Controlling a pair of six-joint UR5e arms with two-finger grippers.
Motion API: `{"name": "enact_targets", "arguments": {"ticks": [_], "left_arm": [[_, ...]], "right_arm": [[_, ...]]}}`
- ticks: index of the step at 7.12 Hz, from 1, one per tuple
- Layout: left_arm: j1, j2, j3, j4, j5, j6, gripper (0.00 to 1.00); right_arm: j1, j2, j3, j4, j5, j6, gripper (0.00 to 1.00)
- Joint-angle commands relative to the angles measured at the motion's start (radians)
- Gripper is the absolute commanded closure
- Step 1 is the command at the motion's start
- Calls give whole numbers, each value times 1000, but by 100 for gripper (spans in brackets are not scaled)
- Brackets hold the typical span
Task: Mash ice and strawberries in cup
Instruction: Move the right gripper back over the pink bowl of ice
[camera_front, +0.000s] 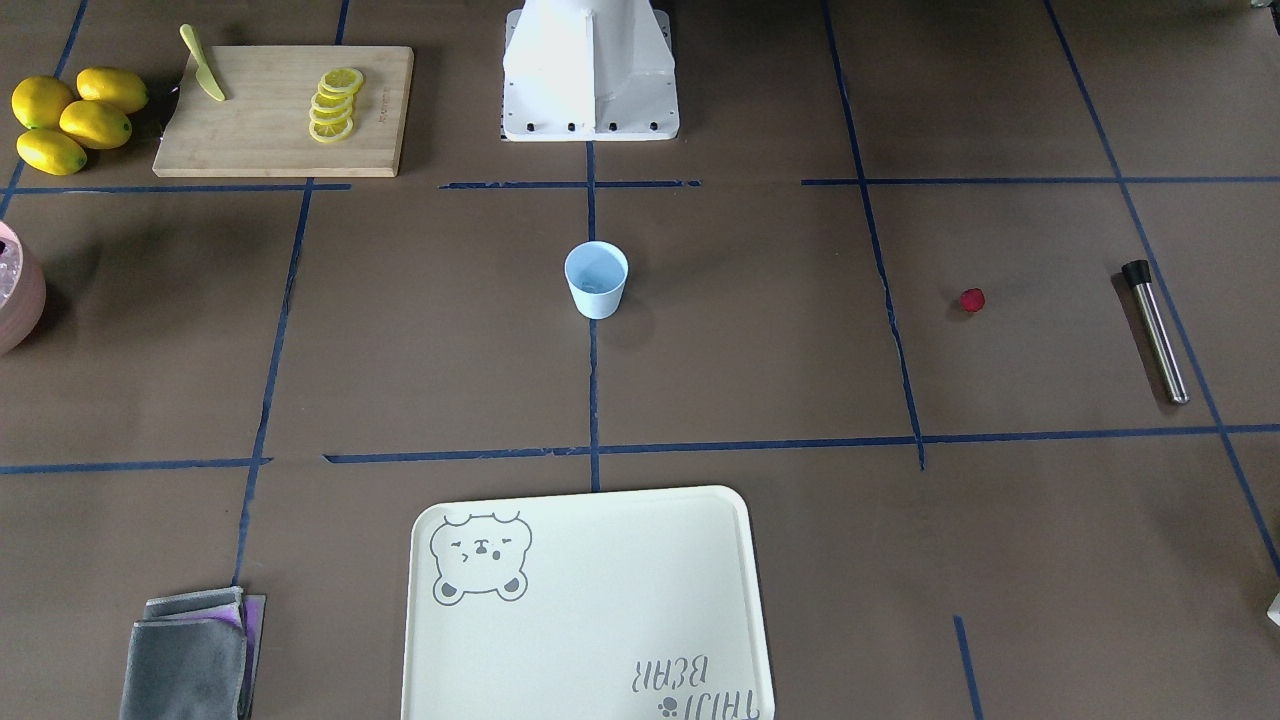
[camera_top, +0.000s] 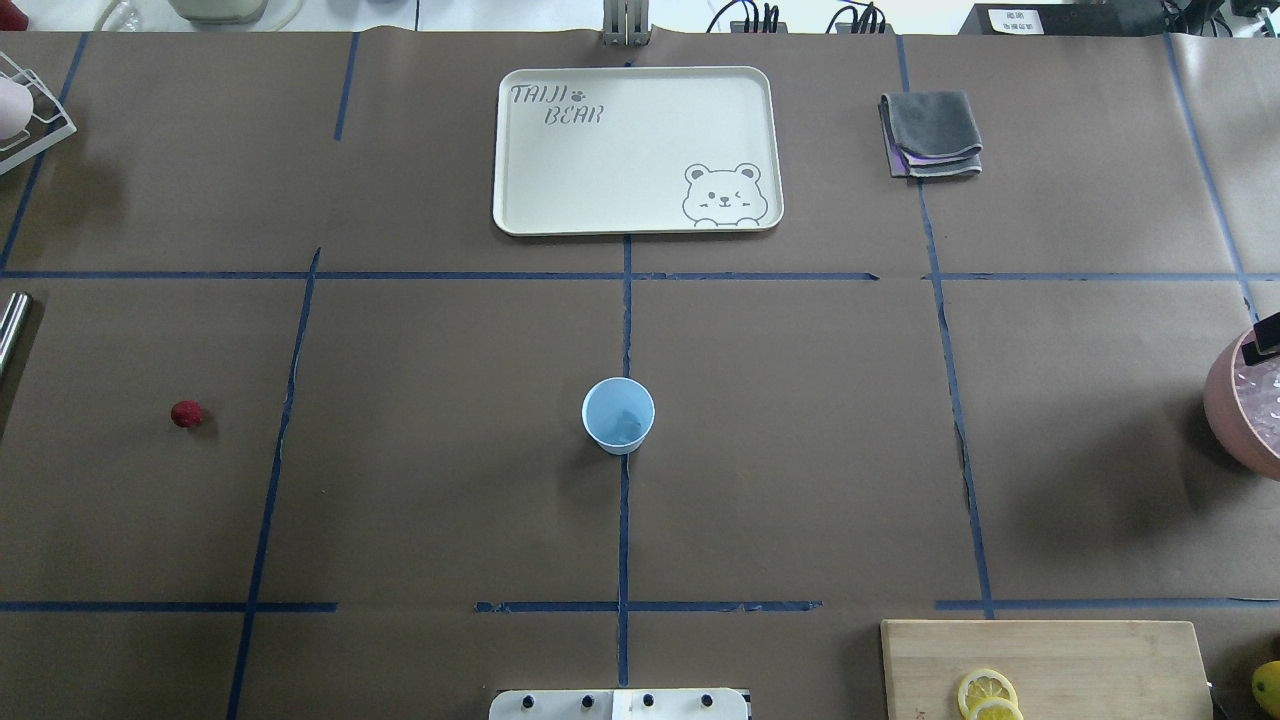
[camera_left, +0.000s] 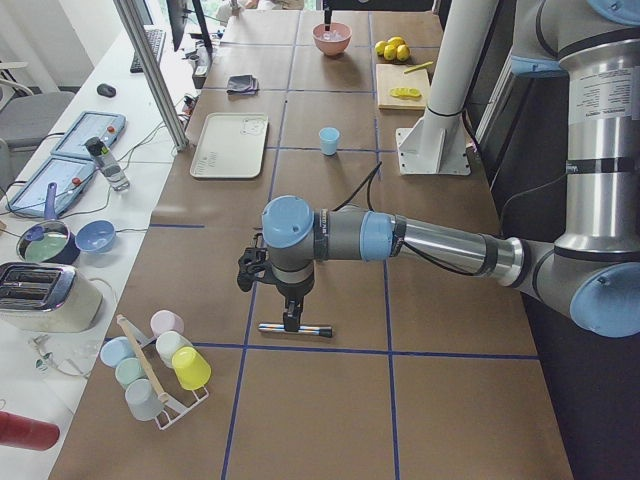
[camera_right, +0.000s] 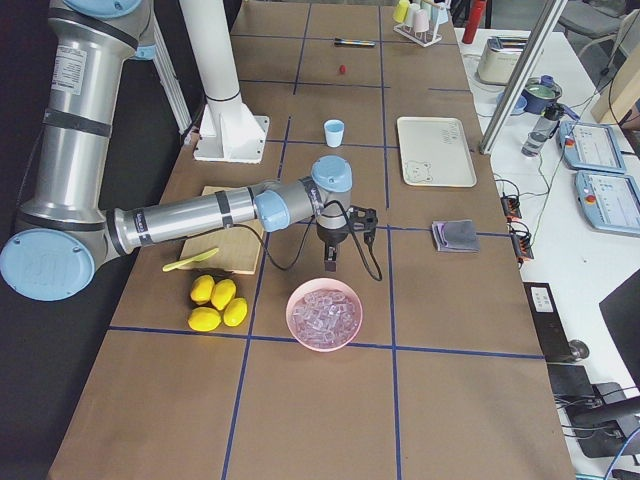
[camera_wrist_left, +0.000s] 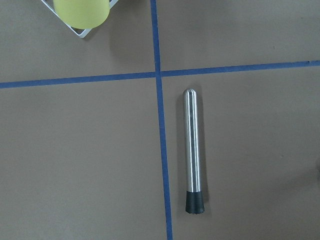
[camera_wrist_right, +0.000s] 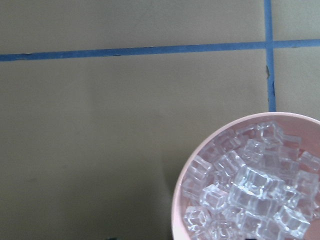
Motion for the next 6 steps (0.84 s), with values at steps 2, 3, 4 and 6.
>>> {"name": "enact_targets", "arguments": {"ticks": [2,3,4,6], "left_arm": [[0,14,-17,0,0,0,0],[0,14,-19,0,0,0,0],[0,14,-20,0,0,0,0],[1,14,-19,0,0,-2,0]], "right_arm": [[15,8,-125,68,-2,-54,0],[15,8,-170,125,-1,-56,0],[15,10,-193,144,-2,-58,0],[15,69,-268,144,-2,-93,0]]}}
